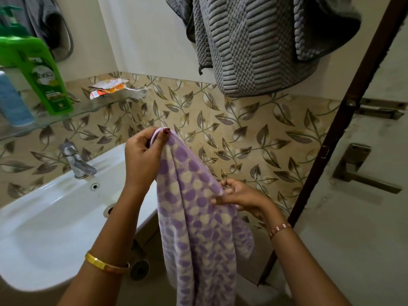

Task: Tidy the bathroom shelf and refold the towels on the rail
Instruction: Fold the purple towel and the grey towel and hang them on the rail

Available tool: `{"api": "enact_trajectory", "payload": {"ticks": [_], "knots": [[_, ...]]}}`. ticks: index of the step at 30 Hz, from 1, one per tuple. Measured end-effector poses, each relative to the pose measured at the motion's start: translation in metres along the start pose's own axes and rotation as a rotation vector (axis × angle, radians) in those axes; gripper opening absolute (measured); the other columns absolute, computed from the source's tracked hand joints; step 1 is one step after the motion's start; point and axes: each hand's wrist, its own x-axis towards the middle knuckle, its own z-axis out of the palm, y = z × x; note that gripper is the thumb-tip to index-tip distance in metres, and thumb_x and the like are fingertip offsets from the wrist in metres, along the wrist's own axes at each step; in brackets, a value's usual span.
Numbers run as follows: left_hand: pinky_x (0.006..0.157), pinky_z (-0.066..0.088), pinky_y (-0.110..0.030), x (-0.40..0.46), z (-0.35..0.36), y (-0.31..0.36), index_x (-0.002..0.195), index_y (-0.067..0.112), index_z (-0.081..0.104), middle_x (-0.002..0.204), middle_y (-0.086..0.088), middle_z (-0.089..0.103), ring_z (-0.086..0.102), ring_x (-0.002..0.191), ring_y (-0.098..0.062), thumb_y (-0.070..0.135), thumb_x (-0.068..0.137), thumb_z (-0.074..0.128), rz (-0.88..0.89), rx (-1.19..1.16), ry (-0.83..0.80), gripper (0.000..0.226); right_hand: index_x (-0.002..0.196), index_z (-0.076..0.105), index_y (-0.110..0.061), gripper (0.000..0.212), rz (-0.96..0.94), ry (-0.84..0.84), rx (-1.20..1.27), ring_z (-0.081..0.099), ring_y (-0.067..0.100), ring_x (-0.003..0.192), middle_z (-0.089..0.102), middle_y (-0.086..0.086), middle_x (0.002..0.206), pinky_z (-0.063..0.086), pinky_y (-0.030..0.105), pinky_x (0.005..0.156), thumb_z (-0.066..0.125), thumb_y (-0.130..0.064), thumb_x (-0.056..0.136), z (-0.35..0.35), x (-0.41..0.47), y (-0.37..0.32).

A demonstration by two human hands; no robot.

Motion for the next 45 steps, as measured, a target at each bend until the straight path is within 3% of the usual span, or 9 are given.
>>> {"api": "enact_trajectory", "payload": {"ticks": [7, 13, 20, 24, 28, 33, 37, 40, 45], "knots": [[0.060, 0.046, -0.008, -0.004, -0.004, -0.003, 0.080, 0.029, 0.063, 0.073, 0.011, 0.061, 0.056, 0.063, 0.009, 0.017, 0.089, 0.055, -0.015, 0.010, 0.007, 0.017, 0.080, 0.054, -0.016, 0.034, -0.149, 0.521, -0.057, 0.061, 0.016, 0.075, 0.066, 0.003, 0.085, 0.054, 0.027, 0.067, 0.083, -0.014, 0.062, 0.001, 0.013, 0.003], [0.063, 0.045, -0.014, -0.004, -0.008, -0.008, 0.084, 0.023, 0.062, 0.073, 0.009, 0.057, 0.052, 0.065, 0.002, 0.022, 0.091, 0.052, -0.003, 0.016, 0.151, 0.012, 0.082, 0.057, -0.012, 0.027, -0.199, 0.508, -0.105, 0.059, 0.014, 0.071, 0.066, 0.007, 0.082, 0.048, 0.019, 0.060, 0.080, -0.015, 0.067, -0.001, 0.015, 0.002], [0.048, 0.034, -0.010, 0.001, -0.019, -0.011, 0.062, 0.022, 0.051, 0.059, 0.003, 0.048, 0.043, 0.052, 0.000, 0.034, 0.095, 0.041, -0.137, 0.100, 0.094, 0.036, 0.063, 0.056, -0.024, 0.021, -0.467, 0.862, -0.097, 0.051, 0.000, 0.048, 0.061, -0.004, 0.058, 0.038, 0.004, 0.043, 0.074, -0.025, 0.075, 0.012, 0.003, -0.026], [0.058, 0.037, 0.001, -0.005, -0.009, 0.002, 0.079, 0.032, 0.060, 0.069, 0.019, 0.063, 0.055, 0.064, 0.012, 0.030, 0.080, 0.064, -0.117, 0.206, -0.185, 0.004, 0.065, 0.058, -0.023, 0.018, -0.675, 0.737, -0.142, 0.049, -0.004, 0.046, 0.060, -0.005, 0.056, 0.039, 0.008, 0.047, 0.071, -0.019, 0.077, 0.035, -0.013, -0.060], [0.060, 0.040, -0.001, -0.024, 0.014, 0.011, 0.081, 0.049, 0.061, 0.070, 0.031, 0.066, 0.059, 0.071, 0.015, 0.038, 0.064, 0.077, 0.020, 0.264, -0.479, 0.025, 0.072, 0.064, -0.016, 0.010, -0.826, 0.601, -0.197, 0.057, 0.005, 0.058, 0.064, -0.003, 0.063, 0.047, 0.018, 0.056, 0.066, -0.010, 0.080, 0.054, -0.023, -0.079], [0.060, 0.039, -0.003, -0.015, 0.009, 0.003, 0.086, 0.020, 0.072, 0.076, 0.013, 0.066, 0.055, 0.064, 0.013, 0.012, 0.077, 0.068, 0.048, 0.346, -0.425, 0.013, 0.081, 0.064, -0.015, 0.007, -0.814, 0.580, -0.313, 0.064, 0.010, 0.073, 0.064, -0.008, 0.073, 0.051, 0.023, 0.068, 0.065, -0.008, 0.081, 0.038, -0.029, -0.078], [0.059, 0.042, -0.006, -0.013, 0.008, 0.006, 0.071, 0.028, 0.065, 0.068, 0.017, 0.063, 0.055, 0.061, 0.012, -0.001, 0.075, 0.063, -0.020, 0.212, -0.394, 0.030, 0.088, 0.063, -0.016, 0.013, -0.714, 0.499, -0.327, 0.064, 0.010, 0.077, 0.068, -0.004, 0.079, 0.049, 0.021, 0.070, 0.061, -0.005, 0.082, 0.035, -0.020, -0.063], [0.053, 0.043, -0.013, -0.012, 0.010, 0.012, 0.062, 0.032, 0.064, 0.057, 0.019, 0.061, 0.055, 0.055, 0.004, 0.010, 0.071, 0.058, -0.033, 0.107, -0.312, 0.024, 0.090, 0.061, -0.017, 0.018, -0.607, 0.496, -0.385, 0.064, 0.020, 0.076, 0.069, 0.004, 0.078, 0.049, 0.027, 0.069, 0.057, -0.001, 0.082, 0.030, -0.008, -0.042], [0.052, 0.040, -0.020, -0.002, 0.000, 0.015, 0.060, 0.021, 0.063, 0.053, 0.010, 0.056, 0.048, 0.053, -0.005, 0.016, 0.069, 0.056, -0.037, -0.014, -0.085, 0.012, 0.084, 0.060, -0.018, 0.011, -0.312, 0.427, -0.386, 0.058, 0.001, 0.072, 0.061, -0.008, 0.078, 0.040, 0.005, 0.054, 0.063, -0.008, 0.083, 0.013, 0.011, 0.014]]}}
